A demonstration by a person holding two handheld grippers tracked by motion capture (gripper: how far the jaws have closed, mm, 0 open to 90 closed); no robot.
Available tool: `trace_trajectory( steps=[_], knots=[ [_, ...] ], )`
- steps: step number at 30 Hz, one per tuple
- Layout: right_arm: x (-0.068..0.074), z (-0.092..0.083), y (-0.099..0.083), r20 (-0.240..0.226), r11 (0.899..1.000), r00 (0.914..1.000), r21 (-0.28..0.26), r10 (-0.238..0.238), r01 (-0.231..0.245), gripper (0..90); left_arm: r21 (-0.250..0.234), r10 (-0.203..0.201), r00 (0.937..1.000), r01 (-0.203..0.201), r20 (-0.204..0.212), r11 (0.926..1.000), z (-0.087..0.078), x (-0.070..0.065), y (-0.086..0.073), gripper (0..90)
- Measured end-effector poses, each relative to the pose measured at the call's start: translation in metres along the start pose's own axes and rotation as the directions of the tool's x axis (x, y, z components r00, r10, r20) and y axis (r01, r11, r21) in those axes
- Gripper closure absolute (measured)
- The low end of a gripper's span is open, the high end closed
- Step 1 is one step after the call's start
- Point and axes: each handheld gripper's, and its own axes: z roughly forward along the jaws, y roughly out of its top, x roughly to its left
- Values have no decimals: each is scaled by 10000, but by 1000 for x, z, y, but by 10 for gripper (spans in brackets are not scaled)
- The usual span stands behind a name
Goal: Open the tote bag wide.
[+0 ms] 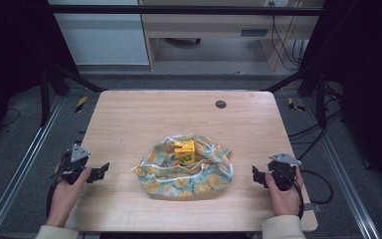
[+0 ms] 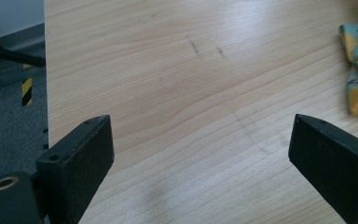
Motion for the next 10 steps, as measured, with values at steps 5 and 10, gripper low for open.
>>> trace_trajectory(
  steps=[5,10],
  knots=[
    [3,4,-3,-554,9997,9985,244,-10,24,85,456,-105,9999,103,45,9989,3,0,-4,68],
    [6,3,-4,-781,9995,9969,326,35,-10,80,725,101,9997,-116,201,9973,6,-5,-5,66]
  ],
)
